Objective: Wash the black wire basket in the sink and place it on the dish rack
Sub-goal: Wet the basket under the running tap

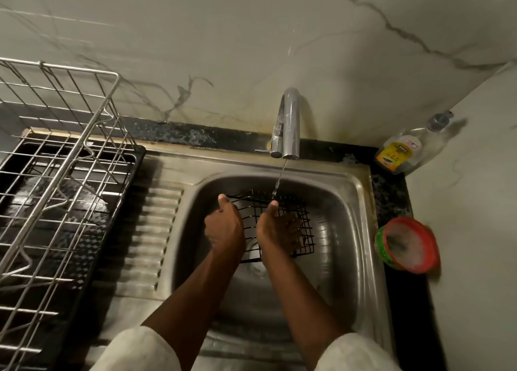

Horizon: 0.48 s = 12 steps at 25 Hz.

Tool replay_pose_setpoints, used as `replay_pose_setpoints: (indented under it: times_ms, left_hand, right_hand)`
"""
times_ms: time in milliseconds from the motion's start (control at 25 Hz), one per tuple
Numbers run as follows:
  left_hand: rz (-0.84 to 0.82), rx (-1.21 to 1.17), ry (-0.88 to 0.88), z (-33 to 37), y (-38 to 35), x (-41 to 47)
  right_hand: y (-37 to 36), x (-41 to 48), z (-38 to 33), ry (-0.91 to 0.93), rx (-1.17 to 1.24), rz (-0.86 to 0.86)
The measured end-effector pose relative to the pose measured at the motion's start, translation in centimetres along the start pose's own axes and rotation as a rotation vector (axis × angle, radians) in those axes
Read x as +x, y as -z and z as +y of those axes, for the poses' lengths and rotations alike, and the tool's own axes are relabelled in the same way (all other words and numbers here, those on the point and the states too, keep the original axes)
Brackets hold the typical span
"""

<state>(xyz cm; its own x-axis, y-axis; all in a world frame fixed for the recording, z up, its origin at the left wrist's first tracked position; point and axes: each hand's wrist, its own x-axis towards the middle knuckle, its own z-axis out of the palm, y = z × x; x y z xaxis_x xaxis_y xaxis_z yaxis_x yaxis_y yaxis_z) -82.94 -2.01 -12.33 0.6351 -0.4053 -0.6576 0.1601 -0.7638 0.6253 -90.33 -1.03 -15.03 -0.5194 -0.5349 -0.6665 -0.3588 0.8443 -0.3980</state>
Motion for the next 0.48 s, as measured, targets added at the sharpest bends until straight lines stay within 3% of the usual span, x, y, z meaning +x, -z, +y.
replay_pose_setpoints:
  times_ms: [160, 280, 480]
  left_hand:
    - [0.002, 0.068, -0.072, 1.4, -0.6, 0.1]
    - [-0.021, 0.009, 0.015, 2.8, -0.8, 1.3]
    - [-0.059, -0.202, 0.18, 3.6, 0.5, 4.1]
  right_hand:
    - [0.3, 2.3, -3.0, -0.147, 0.101, 0.031]
    - [0.5, 3.6, -5.0, -0.177, 0.135, 0.065]
    - [-0.5, 1.6, -6.2, 0.084, -0.097, -0.041]
